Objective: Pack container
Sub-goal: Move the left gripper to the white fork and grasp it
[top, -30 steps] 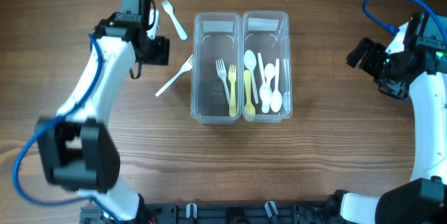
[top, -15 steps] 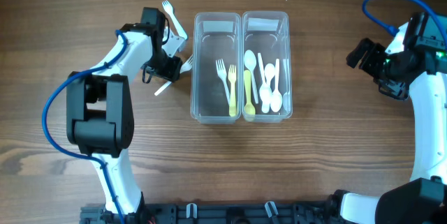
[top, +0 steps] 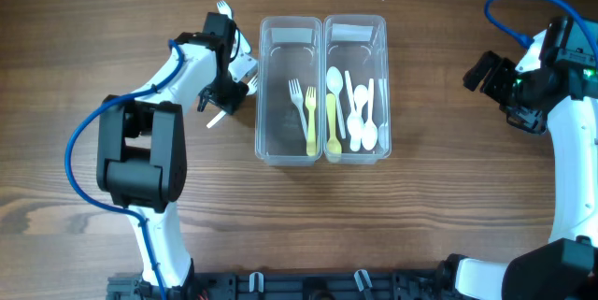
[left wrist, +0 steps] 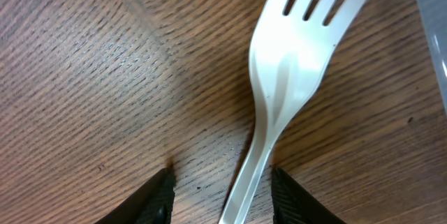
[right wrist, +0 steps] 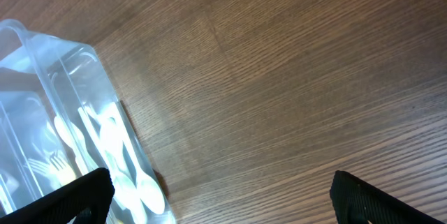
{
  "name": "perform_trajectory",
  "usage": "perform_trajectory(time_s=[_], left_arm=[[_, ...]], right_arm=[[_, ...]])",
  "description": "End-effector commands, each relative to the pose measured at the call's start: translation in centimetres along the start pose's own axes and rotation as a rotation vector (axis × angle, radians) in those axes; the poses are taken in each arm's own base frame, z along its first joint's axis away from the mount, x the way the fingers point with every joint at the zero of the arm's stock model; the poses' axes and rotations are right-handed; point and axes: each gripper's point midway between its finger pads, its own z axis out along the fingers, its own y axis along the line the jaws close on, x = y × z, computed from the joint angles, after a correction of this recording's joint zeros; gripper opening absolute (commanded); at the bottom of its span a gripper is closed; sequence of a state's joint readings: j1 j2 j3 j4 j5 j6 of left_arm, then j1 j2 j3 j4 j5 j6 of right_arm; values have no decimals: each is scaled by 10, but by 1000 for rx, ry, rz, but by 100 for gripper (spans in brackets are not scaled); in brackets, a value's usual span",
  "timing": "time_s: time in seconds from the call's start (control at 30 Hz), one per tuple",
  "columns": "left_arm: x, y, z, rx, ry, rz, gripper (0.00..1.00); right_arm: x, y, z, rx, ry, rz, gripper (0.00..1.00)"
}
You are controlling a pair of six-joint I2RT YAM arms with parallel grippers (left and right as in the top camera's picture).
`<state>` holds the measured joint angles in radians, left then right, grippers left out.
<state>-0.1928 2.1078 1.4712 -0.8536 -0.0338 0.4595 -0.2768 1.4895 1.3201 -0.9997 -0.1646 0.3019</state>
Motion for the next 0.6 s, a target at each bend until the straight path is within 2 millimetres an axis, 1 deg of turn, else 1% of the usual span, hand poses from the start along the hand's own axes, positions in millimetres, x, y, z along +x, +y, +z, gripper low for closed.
perform_trajectory(time_s=[0.0, 0.17, 0.2, 0.27, 0.3, 0.4, 0.43, 0.47, 0.53, 0.57], left_arm=[[0, 0, 9, -38, 28, 46, 45], [-7, 5, 10, -52, -11, -71, 45], [-7, 7, 10, -53, -12, -92, 43], [-5, 11, 10, -52, -15, -141, 32], [-4, 11, 10, -44, -13, -148, 29], [0, 11, 11, -16, -7, -161, 27], [1, 12, 11, -13, -5, -165, 25], [3, 13, 11, -12, -1, -169, 22], [7, 15, 11, -9, 11, -181, 12], [8, 15, 11, -9, 14, -193, 9]], right_arm=[[2, 2, 3, -11, 18, -10, 100], [4, 1, 3, -9, 25, -11, 100], [4, 1, 3, -9, 25, -10, 100], [4, 1, 3, -9, 25, -10, 100], [4, 1, 3, -9, 25, -10, 100], [4, 1, 3, -9, 26, -10, 100], [4, 1, 3, -9, 26, -10, 100], [4, 1, 3, -9, 26, -10, 100], [4, 1, 3, -9, 27, -10, 100], [5, 1, 3, -9, 27, -10, 100]])
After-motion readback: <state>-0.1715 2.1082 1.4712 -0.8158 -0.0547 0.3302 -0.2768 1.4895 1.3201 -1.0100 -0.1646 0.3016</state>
